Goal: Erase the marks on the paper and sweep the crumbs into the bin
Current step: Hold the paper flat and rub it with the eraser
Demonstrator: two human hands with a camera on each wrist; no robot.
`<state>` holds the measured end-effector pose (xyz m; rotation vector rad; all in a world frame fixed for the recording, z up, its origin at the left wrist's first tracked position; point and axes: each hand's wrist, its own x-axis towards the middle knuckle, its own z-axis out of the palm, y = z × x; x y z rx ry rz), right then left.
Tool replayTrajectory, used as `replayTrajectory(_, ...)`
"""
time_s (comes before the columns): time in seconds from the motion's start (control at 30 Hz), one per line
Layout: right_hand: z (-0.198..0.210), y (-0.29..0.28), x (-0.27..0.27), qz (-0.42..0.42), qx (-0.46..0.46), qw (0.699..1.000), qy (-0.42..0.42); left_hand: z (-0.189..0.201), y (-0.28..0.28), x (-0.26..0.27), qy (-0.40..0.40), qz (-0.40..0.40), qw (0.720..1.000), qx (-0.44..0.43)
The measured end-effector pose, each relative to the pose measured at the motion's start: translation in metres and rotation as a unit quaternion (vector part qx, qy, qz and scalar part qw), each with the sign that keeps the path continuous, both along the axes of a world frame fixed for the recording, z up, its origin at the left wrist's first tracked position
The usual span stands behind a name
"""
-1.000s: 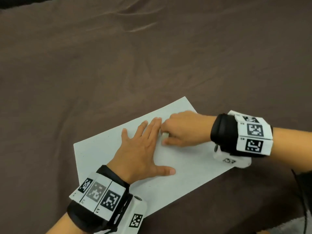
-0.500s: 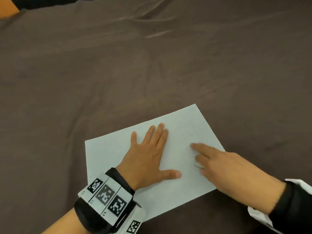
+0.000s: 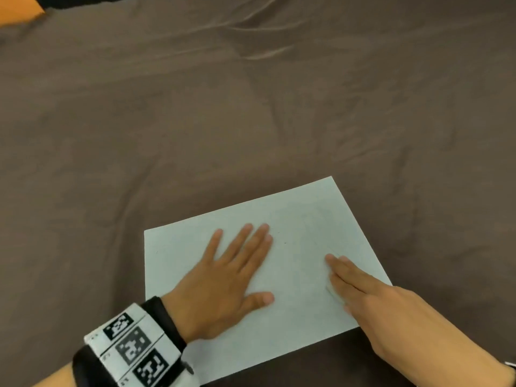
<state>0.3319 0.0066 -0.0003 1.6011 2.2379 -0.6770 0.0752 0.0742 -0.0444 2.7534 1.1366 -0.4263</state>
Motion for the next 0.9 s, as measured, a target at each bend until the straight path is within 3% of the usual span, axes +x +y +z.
replayTrajectory(0.07,0.0,0.001,0.001,-0.004,-0.005,1.0,0.004,0.007,0.003,0.005,-0.001,0.039,0.999,0.003)
replayTrajectory(0.1,0.001,0.002,0.002,-0.005,-0.007,1.0,0.004,0.009,0.001,0.012,-0.011,0.02,1.0,0.003)
replayTrajectory(0.23,0.007,0.007,0.001,0.005,-0.011,1.0,0.0,0.005,-0.012,0.043,-0.043,-0.157,0.984,-0.067)
replayTrajectory(0.3,0.009,0.009,0.0,0.003,-0.017,1.0,-0.002,0.009,-0.003,0.042,-0.028,-0.124,0.987,-0.103)
replayTrajectory(0.43,0.01,0.01,-0.003,-0.005,-0.025,1.0,-0.007,0.022,0.025,0.027,0.052,0.047,0.995,-0.078)
replayTrajectory(0.5,0.011,0.011,-0.003,-0.01,-0.027,1.0,-0.011,0.022,0.023,0.029,0.022,0.025,0.999,-0.04)
replayTrajectory(0.6,0.012,0.011,-0.003,-0.022,-0.026,0.999,-0.018,0.01,0.004,0.036,-0.053,-0.137,0.987,-0.063)
replayTrajectory(0.63,0.013,0.011,-0.003,-0.025,-0.026,0.999,-0.021,0.004,0.002,0.034,-0.064,-0.147,0.984,-0.078)
replayTrajectory(0.7,0.012,0.012,-0.003,-0.029,-0.029,0.999,-0.019,-0.001,0.011,0.023,-0.052,-0.094,0.993,-0.057)
replayTrajectory(0.8,0.012,0.012,-0.002,-0.038,-0.036,0.998,-0.021,0.006,0.027,0.012,0.007,0.059,0.997,-0.043)
replayTrajectory(0.83,0.012,0.011,-0.002,-0.042,-0.036,0.998,-0.021,0.008,0.027,0.014,0.005,0.073,0.996,-0.051)
replayTrajectory(0.9,0.012,0.011,-0.002,-0.04,-0.029,0.999,-0.019,0.009,0.017,0.026,-0.028,-0.003,0.999,-0.041)
